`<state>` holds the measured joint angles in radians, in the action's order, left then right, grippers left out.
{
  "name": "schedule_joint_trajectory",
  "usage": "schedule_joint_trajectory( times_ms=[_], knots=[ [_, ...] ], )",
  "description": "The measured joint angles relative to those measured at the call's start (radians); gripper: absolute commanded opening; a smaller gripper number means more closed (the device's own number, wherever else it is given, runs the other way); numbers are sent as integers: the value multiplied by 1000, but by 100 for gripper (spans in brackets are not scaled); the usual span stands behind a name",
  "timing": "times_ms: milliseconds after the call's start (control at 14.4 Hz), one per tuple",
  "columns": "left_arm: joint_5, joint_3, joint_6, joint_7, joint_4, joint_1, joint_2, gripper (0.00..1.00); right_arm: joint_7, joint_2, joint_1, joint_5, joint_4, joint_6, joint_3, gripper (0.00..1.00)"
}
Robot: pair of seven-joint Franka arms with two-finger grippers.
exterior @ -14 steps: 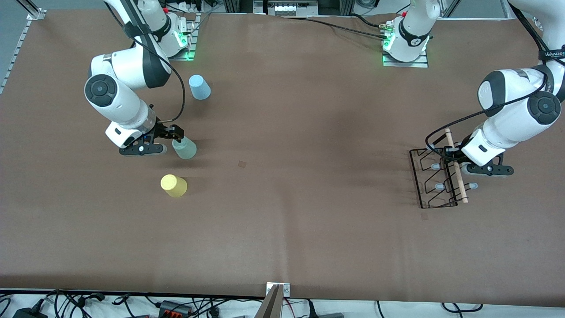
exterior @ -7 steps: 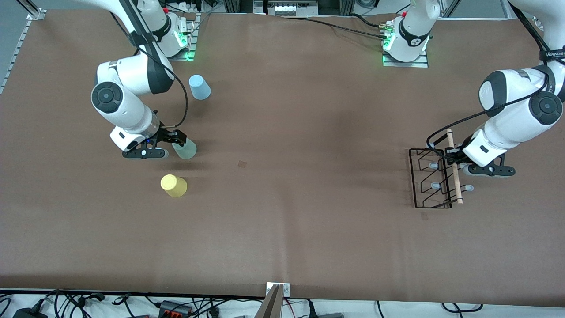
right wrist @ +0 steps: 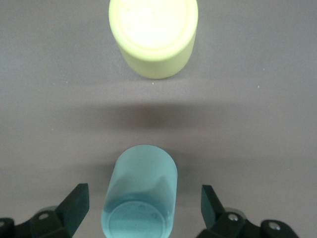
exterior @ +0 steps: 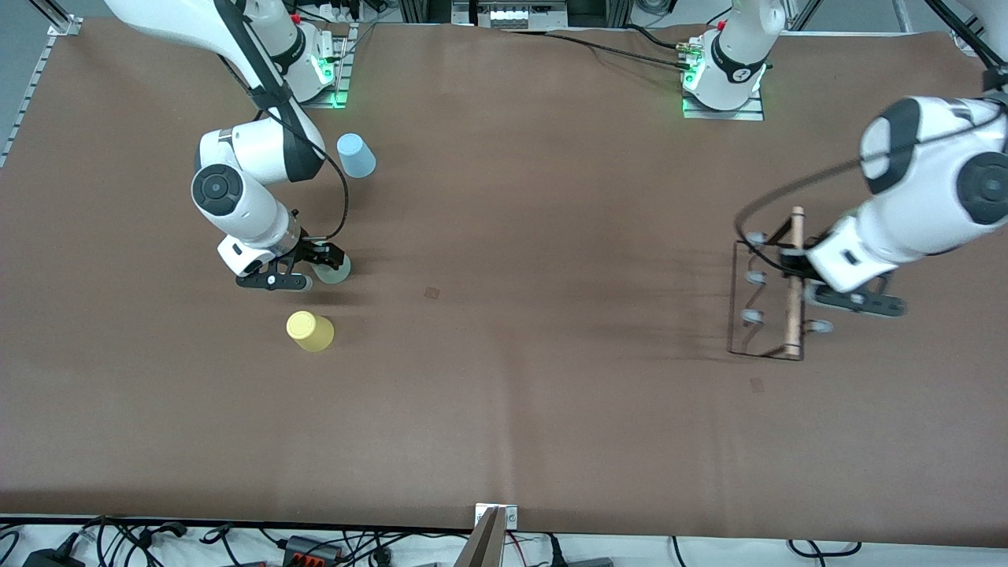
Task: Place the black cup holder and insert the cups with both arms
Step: 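Grasp the rack handle with the left gripper and carry it toward the cups, then set the rack down with the left gripper while the right gripper grasps the teal cup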
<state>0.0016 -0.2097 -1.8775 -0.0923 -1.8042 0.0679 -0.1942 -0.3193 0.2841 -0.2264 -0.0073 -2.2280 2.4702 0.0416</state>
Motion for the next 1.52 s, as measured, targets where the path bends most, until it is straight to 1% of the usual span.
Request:
schedule_joint_trajectory(
  times_ms=[139,208,346,485,623,762,831,1108,1316,1385,1455,1524],
  knots=[
    [0,-86,17,36,10,-28,-10,1,-36,0,-2,0,-22,26,19,100],
    [-1,-112,17,68,10,-50,-22,1,-44,0,-3,0,-34,38,27,100],
    [-4,-139,15,169,18,-120,-55,1,-53,-1,-5,0,-51,51,31,100],
    [-4,-145,11,324,58,-217,-100,1,-54,-1,-5,0,-55,54,31,100],
    [-4,-146,9,488,118,-317,-154,1,-54,-2,-4,0,-55,55,31,100],
    [-4,-147,-5,608,170,-395,-207,1,-54,-2,-2,0,-56,56,30,100],
    [-4,-147,-30,653,185,-424,-227,1,-54,-3,-1,0,-56,56,29,94],
    [-4,-147,-154,783,202,-506,-282,1,-54,-3,2,0,-56,57,27,94],
    [23,-146,-183,803,207,-533,-300,1,-54,-3,6,0,-56,59,25,93],
    [46,-146,-183,807,207,-538,-302,1,-54,-3,7,0,-56,59,24,90],
    [60,-146,-183,814,207,-543,-303,1,-54,-3,7,0,-56,60,24,80],
    [67,-146,-183,823,207,-550,-304,1,-54,-3,8,0,-56,62,24,63]
  ],
)
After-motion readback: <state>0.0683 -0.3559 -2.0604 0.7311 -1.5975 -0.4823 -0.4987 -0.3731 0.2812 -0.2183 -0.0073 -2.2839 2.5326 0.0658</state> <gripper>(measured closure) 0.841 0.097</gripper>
